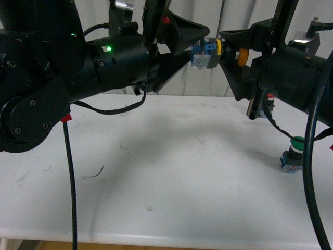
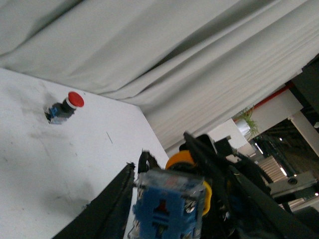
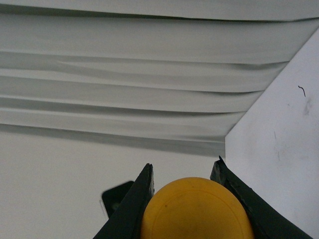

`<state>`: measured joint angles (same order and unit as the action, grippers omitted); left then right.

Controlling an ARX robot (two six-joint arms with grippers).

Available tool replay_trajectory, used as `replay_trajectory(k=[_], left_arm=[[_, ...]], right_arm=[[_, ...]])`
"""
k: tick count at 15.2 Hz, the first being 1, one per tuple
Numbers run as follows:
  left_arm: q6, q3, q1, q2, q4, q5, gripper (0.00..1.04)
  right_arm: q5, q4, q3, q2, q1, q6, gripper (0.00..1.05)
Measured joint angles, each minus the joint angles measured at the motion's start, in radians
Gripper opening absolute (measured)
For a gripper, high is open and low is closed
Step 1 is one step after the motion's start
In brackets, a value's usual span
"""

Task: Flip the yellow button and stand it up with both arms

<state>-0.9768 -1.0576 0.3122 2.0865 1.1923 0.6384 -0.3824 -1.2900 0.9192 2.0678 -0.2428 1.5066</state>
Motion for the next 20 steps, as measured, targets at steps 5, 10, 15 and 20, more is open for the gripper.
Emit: replay_trajectory(k=[5,10,15,20], left_arm=[[-0.011,-0.009,-0.040,-0.001,0.024,-0.015,1.00],[-0.011,-0.011,-0.158,-0.039,-0.033,-0.021,0.98],[0.269,0.095,-0.269,-0.223,-0.283,-0.180,0.88],[0.886,0.533,-0.328,-0.655,-0.233,-0.649,0.37]], right_arm=[[0.000,0.007,-0.008,0.008,0.001,-0.031,0.34],[0.000,0.007,-0.008,0.008,0.001,-0.031,0.34],[-0.003,0.007,-0.008,0.008,0.010,-0.031,0.34],[-0.013,0.007,-0.006,0.008,0.040,-0.031,0.34]])
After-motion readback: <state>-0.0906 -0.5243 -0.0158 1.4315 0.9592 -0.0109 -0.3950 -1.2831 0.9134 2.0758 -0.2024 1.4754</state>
